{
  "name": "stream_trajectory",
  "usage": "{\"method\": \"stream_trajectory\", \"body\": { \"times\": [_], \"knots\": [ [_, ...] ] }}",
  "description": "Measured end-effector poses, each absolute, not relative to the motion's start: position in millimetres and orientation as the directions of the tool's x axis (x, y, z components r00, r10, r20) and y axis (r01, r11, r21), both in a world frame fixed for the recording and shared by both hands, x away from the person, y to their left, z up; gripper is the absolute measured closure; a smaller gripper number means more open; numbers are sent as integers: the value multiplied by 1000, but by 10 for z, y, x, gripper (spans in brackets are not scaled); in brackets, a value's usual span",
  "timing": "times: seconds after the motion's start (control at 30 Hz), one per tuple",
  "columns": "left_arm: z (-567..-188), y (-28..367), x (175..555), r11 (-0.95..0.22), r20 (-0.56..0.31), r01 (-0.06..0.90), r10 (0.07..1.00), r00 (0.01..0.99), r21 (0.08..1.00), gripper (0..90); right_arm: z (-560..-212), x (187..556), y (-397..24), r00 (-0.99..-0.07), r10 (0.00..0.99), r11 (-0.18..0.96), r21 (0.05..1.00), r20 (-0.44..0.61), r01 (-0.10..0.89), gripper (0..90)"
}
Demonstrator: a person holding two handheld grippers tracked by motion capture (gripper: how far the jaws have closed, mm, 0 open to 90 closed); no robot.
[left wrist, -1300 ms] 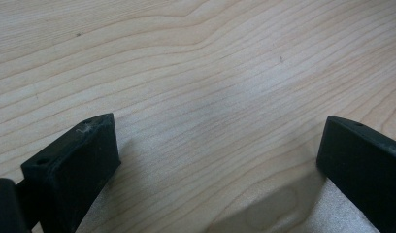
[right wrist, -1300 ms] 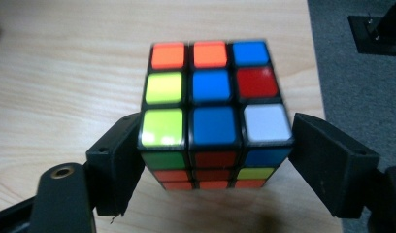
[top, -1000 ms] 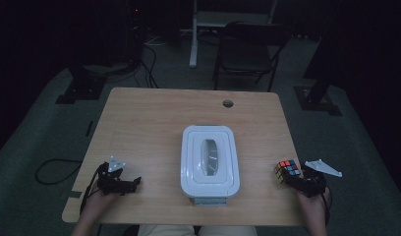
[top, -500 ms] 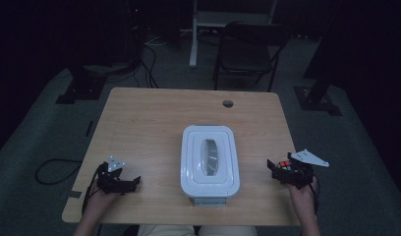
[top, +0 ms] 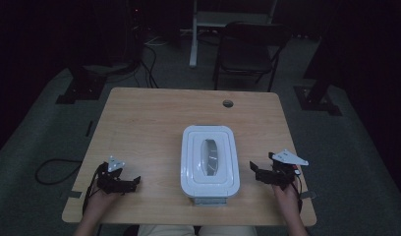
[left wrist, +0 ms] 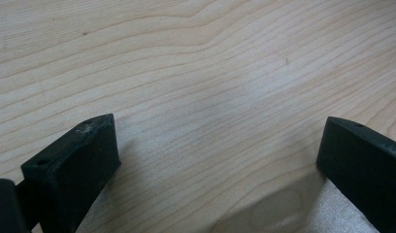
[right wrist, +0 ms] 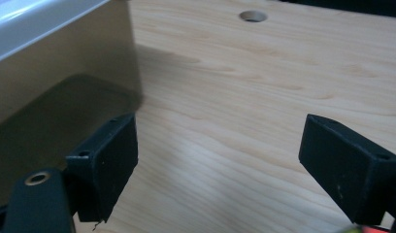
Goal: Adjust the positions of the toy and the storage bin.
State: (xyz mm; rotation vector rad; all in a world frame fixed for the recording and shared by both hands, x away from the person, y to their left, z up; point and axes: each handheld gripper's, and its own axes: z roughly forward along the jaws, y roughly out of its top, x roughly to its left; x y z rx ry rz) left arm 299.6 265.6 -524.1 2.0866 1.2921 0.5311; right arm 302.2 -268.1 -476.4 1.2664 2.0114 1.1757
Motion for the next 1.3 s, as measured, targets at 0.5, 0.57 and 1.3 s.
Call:
{"method": "stream_trajectory", "body": {
  "times": [0.5, 0.57, 1.3],
  "knots": [
    [-5240, 2653, 2994, -339, 17, 644, 892, 451, 686, 21, -5133, 3061, -2459, -503, 864, 309, 805, -15, 507, 142],
    [-5240, 2653, 2994, -339, 17, 643, 892, 452, 686, 21, -5157, 3074, -2457, -497, 867, 317, 799, -27, 511, 143],
    [-5241, 2641, 2989, -358, 17, 632, 878, 479, 687, 21, -5275, 3182, -2467, -496, 868, 339, 726, 3, 599, 134]
  ]
}}
